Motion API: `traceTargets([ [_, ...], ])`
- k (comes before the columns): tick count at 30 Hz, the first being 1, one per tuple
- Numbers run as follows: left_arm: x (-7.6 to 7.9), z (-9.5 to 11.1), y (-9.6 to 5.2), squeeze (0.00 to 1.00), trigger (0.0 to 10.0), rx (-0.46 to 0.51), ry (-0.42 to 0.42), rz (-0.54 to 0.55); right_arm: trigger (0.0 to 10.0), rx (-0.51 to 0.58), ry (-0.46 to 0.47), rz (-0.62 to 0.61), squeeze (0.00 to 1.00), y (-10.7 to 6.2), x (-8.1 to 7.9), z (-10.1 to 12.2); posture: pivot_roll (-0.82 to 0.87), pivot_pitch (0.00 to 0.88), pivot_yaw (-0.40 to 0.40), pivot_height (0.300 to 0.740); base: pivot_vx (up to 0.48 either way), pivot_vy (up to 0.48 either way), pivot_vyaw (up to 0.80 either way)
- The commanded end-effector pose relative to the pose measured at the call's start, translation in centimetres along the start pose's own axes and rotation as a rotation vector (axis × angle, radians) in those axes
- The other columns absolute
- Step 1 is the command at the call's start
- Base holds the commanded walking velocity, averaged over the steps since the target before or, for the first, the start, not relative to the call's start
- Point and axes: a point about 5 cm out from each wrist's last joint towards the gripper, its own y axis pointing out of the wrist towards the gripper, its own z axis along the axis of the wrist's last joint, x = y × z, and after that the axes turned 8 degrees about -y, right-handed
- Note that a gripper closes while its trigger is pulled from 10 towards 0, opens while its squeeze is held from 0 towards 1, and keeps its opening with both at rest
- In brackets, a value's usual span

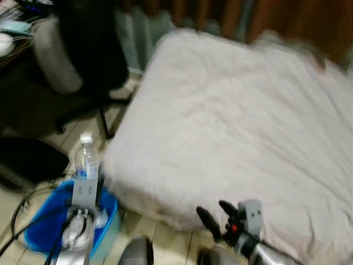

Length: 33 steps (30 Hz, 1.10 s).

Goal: Clean up the room

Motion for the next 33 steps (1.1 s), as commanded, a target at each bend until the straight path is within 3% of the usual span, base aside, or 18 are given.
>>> traceTargets([
  [1,-1.8,-2.1,0.1,0.00,10.0,-0.077,0.027,0.069,10.0,-0.003,-0.027,-0.003,0.00,-0.3,0.5,0.2,-0.02,0.138,-0.056,0.740,0.000,0.000,0.00],
  [7,-2.3,-1.6,1.4,0.00,10.0,-0.096,0.011,0.073,10.0,-0.011,-0.055,0.015,0.00,-0.7,0.7,0.3,-0.05,0.156,-0.065,0.740,0.000,0.000,0.00],
  [9,-2.0,-1.6,2.0,0.00,10.0,-0.114,0.011,0.058,10.0,-0.009,-0.063,0.002,0.00,-1.2,0.8,0.6,-0.08,0.201,-0.087,0.740,0.000,0.000,0.00],
  [13,-1.9,-1.8,2.3,0.00,10.0,-0.131,0.020,0.057,10.0,-0.006,-0.066,0.006,0.00,-1.5,0.8,0.7,-0.08,0.201,-0.087,0.740,0.000,0.000,0.00],
  [14,-2.6,-1.9,2.6,0.00,10.0,-0.139,0.021,0.093,10.0,-0.022,-0.077,0.017,0.00,-2.0,0.6,0.7,-0.13,0.242,-0.121,0.740,0.000,0.000,0.00],
  [17,-3.6,-1.9,2.9,0.00,10.0,-0.147,0.002,0.141,10.0,-0.030,-0.090,0.043,0.00,-3.1,0.3,0.8,-0.14,0.251,-0.131,0.740,0.000,0.000,0.00],
  [21,-1.9,-2.3,2.2,0.00,10.0,-0.107,0.026,0.070,10.0,-0.058,-0.093,0.062,0.00,-3.5,0.0,0.4,-0.13,0.257,-0.127,0.740,0.000,0.000,0.49],
  [29,-1.5,-1.9,2.5,0.00,10.0,-0.092,0.034,0.046,10.0,-0.051,-0.088,0.059,0.00,-3.7,-0.2,0.7,-0.14,0.280,-0.133,0.740,0.000,0.000,0.48],
  [32,-2.4,-0.4,4.0,0.00,10.0,-0.093,0.074,0.076,10.0,-0.109,-0.091,0.024,0.00,-7.0,-0.4,0.6,-0.25,0.385,-0.187,0.740,0.000,0.000,0.00],
  [33,-2.4,-0.4,4.0,0.00,10.0,-0.093,0.074,0.076,10.0,-0.109,-0.091,0.024,0.00,-7.0,-0.4,0.6,-0.25,0.385,-0.187,0.740,0.000,0.000,0.00],
])
